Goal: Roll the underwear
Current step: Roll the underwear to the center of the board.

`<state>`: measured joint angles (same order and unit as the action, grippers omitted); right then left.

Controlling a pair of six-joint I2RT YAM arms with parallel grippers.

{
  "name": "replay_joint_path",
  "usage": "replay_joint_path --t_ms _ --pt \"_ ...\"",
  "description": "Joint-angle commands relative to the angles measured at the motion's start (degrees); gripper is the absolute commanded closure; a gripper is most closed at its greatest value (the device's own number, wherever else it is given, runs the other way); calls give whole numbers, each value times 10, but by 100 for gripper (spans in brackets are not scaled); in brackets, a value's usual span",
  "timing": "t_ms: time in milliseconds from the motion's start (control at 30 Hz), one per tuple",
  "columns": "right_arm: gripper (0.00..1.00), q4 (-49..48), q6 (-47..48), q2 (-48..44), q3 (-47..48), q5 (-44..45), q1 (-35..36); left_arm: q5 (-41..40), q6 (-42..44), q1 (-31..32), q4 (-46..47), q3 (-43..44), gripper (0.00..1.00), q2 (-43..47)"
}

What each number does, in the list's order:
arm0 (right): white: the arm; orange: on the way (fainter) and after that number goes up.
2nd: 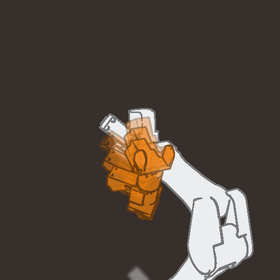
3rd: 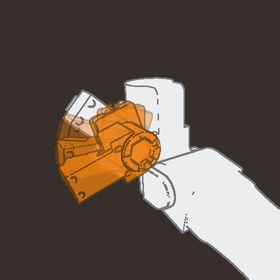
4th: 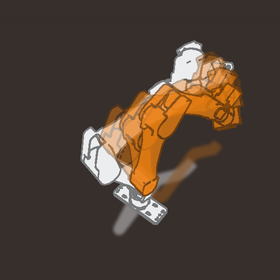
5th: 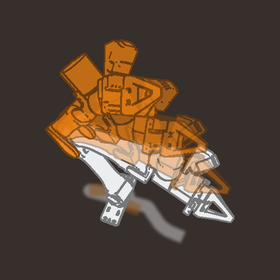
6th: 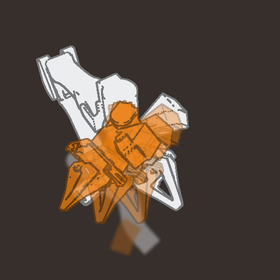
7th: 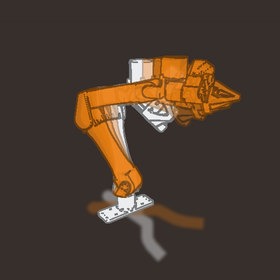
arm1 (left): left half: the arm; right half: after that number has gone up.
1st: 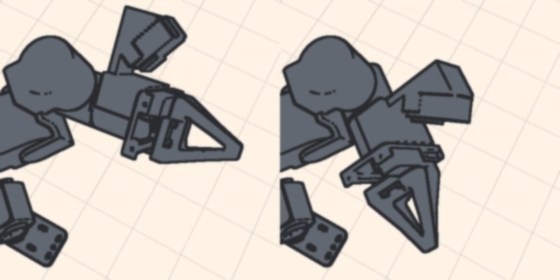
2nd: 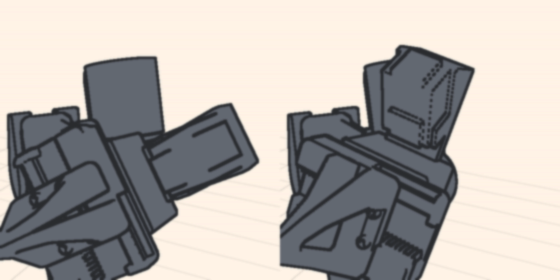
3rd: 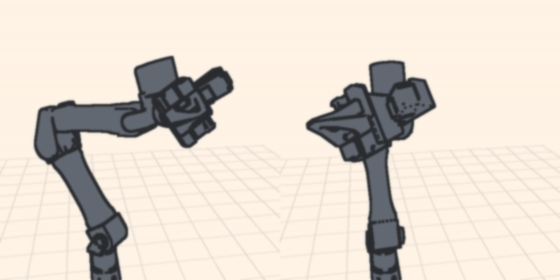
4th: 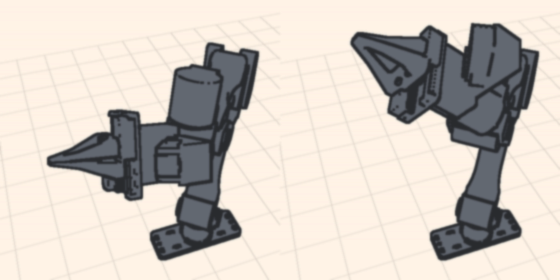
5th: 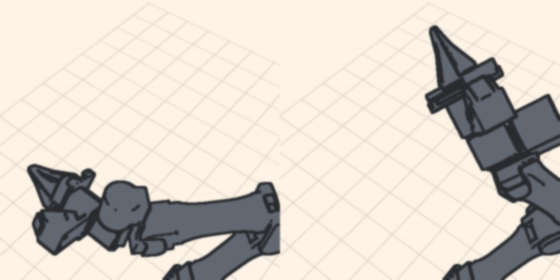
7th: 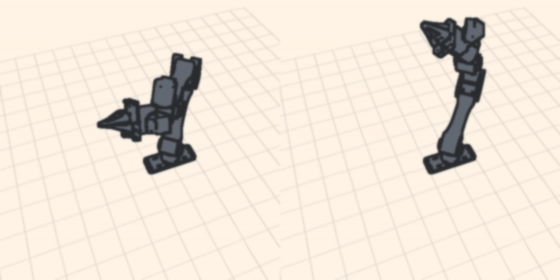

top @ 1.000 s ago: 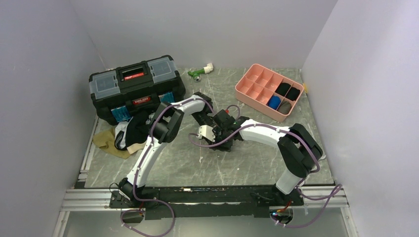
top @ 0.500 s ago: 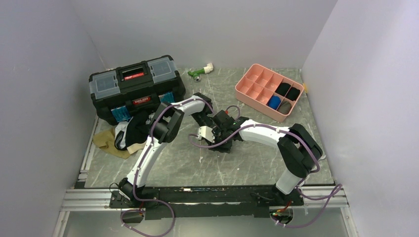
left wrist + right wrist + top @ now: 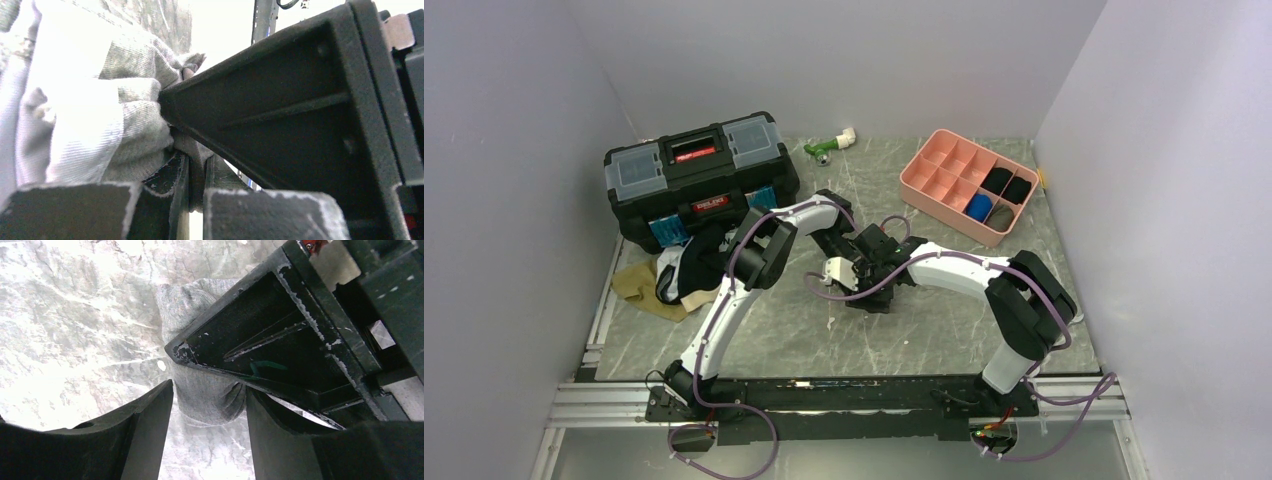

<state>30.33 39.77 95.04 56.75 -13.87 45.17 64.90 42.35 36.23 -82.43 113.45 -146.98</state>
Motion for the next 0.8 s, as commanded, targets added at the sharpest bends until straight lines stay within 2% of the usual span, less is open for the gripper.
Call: replay_joint_path --t_ms 0,267,367,467,633,767 --pt "42 11 -9 2 7 -70 13 -88 18 9 74 -16 100 -23" --pt "45 -6 -15 16 -6 -57 13 -82 20 9 72 -16 100 -23" --pt "49 -16 -24 32 -12 -62 11 -75 20 8 69 -16 100 -23" --pt "60 -3 -21 47 -9 -67 10 -63 17 3 67 -19 99 -22" --pt "87 25 -20 58 4 -79 4 -64 1 -5 79 -34 83 -10" --pt "100 44 -18 66 7 -81 2 -78 -15 -8 100 -56 72 12"
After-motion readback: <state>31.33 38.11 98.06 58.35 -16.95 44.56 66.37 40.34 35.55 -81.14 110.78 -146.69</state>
